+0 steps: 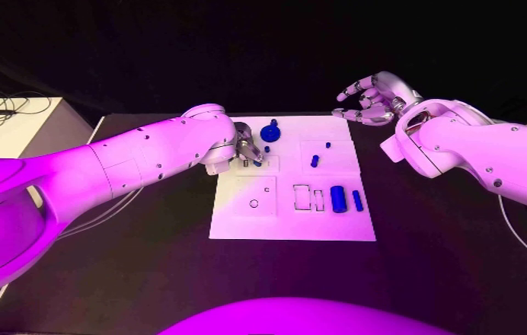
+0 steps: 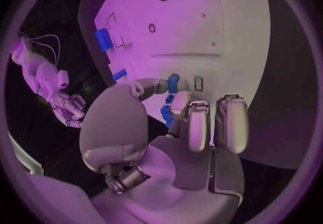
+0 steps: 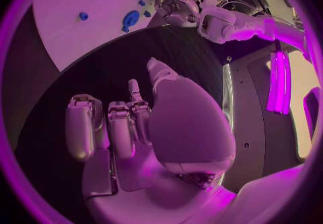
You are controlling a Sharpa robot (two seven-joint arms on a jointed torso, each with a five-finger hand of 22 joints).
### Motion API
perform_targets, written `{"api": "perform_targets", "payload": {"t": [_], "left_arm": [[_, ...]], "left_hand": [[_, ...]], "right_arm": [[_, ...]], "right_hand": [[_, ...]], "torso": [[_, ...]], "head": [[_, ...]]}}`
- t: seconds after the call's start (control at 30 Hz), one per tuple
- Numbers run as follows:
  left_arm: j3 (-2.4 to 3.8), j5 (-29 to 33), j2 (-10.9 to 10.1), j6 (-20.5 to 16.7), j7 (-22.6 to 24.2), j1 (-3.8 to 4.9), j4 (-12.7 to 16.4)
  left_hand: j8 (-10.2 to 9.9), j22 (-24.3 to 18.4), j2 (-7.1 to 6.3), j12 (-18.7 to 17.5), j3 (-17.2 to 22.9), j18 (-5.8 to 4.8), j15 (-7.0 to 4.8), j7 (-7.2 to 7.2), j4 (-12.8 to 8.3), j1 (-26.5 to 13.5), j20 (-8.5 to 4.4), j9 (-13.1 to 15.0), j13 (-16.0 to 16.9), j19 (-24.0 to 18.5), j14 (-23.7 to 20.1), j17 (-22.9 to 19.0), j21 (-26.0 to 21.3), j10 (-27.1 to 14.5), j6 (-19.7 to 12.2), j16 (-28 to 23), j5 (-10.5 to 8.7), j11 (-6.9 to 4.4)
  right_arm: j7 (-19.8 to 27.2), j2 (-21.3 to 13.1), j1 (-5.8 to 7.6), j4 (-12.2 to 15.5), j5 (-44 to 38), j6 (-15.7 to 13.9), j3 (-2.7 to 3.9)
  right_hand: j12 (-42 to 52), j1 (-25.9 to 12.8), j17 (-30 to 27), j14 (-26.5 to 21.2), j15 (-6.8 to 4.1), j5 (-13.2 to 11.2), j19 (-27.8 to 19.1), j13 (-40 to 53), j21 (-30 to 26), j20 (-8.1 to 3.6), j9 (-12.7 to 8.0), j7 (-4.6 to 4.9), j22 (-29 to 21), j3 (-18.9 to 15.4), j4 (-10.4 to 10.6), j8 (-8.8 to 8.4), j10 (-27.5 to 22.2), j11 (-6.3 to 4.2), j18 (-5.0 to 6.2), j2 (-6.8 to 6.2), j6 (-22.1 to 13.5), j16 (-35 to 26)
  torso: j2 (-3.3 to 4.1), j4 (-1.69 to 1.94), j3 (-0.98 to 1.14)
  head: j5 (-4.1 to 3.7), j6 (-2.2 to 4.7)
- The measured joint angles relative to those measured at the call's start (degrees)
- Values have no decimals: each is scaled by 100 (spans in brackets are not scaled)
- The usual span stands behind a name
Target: Assemble the parts on the task board
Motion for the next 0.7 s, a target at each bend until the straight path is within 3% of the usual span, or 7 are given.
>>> {"api": "perform_targets", "payload": {"t": [0.17,0.27,0.7], "left_arm": [[-38,2,15,18,-3,2,-15],[-66,7,21,29,-1,15,-12],[-119,7,91,21,-11,39,-72]], "left_hand": [[-4,7,0,0,0,0,0,0,0,0,0,436,-6,0,0,0,0,0,0,0,0,0],[-5,7,0,0,-15,0,0,0,-15,0,0,560,-6,0,0,0,0,0,0,0,-1,0],[-1,18,45,-1,-40,0,0,-19,-40,-46,0,640,7,0,0,0,23,27,60,0,-19,-21]], "right_arm": [[-2,-6,-1,3,-2,1,0],[-3,-9,-1,5,-3,2,0],[-3,-9,-1,17,-9,2,0]], "right_hand": [[0,0,0,0,0,0,0,0,0,0,3,0,0,0,0,0,0,0,0,0,0,0],[0,0,0,0,0,0,0,0,0,0,3,0,0,0,0,0,0,0,0,0,0,0],[0,0,0,0,0,0,0,-1,0,0,3,0,-1,0,0,0,0,0,0,0,0,0]], "torso": [[-1,-4,3],[-4,-1,4],[-4,-4,4]], "head": [[-5,-12],[-14,-24],[-30,-26]]}}
